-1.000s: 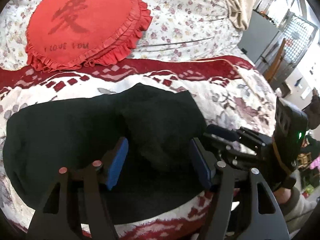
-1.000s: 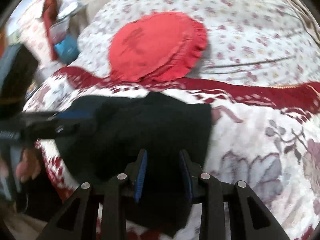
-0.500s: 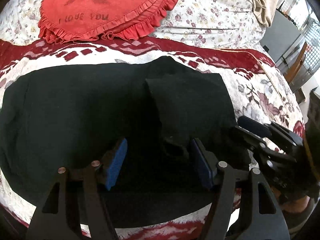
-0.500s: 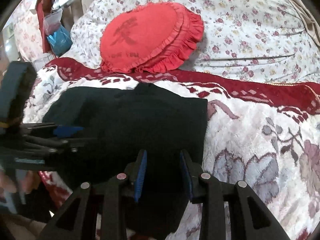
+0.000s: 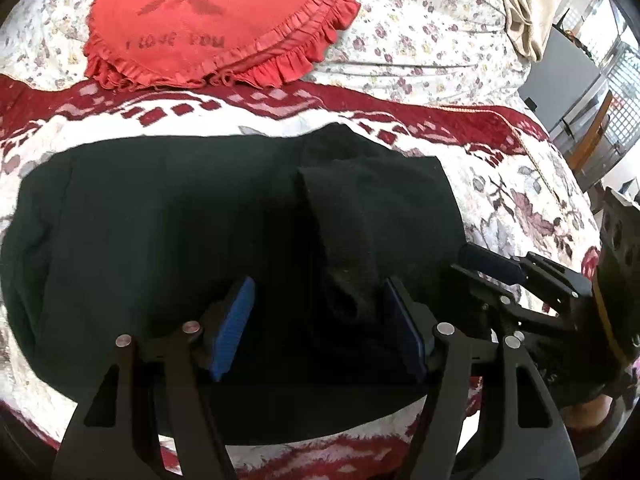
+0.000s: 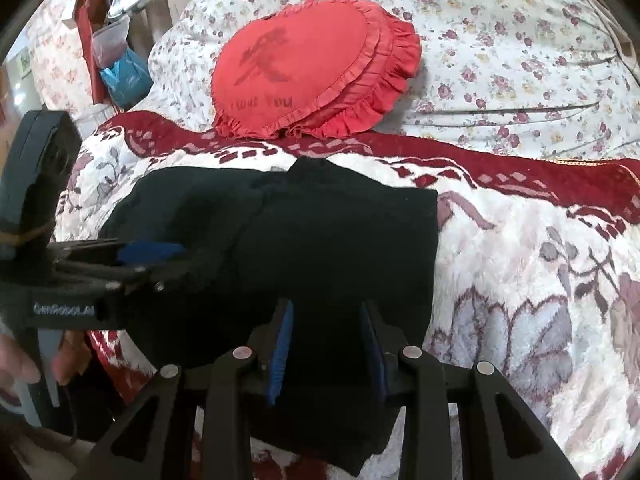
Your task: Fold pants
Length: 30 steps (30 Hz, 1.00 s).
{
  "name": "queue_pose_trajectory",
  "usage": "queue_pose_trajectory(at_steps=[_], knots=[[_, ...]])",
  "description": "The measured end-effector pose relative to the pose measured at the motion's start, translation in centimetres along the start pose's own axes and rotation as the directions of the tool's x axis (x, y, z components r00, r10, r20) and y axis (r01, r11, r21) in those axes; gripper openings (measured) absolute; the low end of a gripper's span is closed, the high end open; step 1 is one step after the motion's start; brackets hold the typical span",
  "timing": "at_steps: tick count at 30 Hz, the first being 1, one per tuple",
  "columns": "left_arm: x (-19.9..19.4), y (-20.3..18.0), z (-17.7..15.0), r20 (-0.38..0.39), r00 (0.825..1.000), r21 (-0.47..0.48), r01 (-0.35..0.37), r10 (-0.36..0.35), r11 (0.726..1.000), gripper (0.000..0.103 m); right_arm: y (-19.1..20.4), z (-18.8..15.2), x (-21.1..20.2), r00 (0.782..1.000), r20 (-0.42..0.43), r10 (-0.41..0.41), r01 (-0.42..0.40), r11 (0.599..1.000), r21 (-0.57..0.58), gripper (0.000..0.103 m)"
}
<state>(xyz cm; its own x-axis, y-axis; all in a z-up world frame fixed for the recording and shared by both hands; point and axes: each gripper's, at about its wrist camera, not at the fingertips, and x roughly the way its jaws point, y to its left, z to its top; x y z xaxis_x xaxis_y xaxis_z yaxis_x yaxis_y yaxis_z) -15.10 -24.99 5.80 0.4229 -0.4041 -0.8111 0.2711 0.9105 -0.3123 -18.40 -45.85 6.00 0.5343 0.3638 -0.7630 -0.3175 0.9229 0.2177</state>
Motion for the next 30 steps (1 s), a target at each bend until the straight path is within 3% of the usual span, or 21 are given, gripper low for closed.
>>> queue_pose_trajectory(at_steps=[6,16,19,30], knots=[[-0.9,1.2,0.1,0.019,1.000,-0.031,-0.012,0.013,0.999,0.066,1.0,0.2,2.3,0.999,-0.049,0.007,-0.009,0.999,-0.033,0.033],[-2.7,2.7,0.1,0.036,0.999,-0.079,0.003,0.000,0.997,0.066,1.0,1.2,1.1,0.999,-0.002,0.040,-0.040,0.999,-0.009,0.037],[-3.1,3.9,-0.4,0.034,0.999,-0.102,-0.013,0.016,0.995,0.066,1.4,1.5,0.6,0.995,0.017,0.095,-0.095,0.995,-0.001,0.043],[-3.9,7.0,-1.6,0.039,0.999,-0.189,-0.029,0.037,0.982,0.066,4.9,1.8,2.0,0.976,-0.015,0.217,-0.218,0.976,-0.025,0.043]])
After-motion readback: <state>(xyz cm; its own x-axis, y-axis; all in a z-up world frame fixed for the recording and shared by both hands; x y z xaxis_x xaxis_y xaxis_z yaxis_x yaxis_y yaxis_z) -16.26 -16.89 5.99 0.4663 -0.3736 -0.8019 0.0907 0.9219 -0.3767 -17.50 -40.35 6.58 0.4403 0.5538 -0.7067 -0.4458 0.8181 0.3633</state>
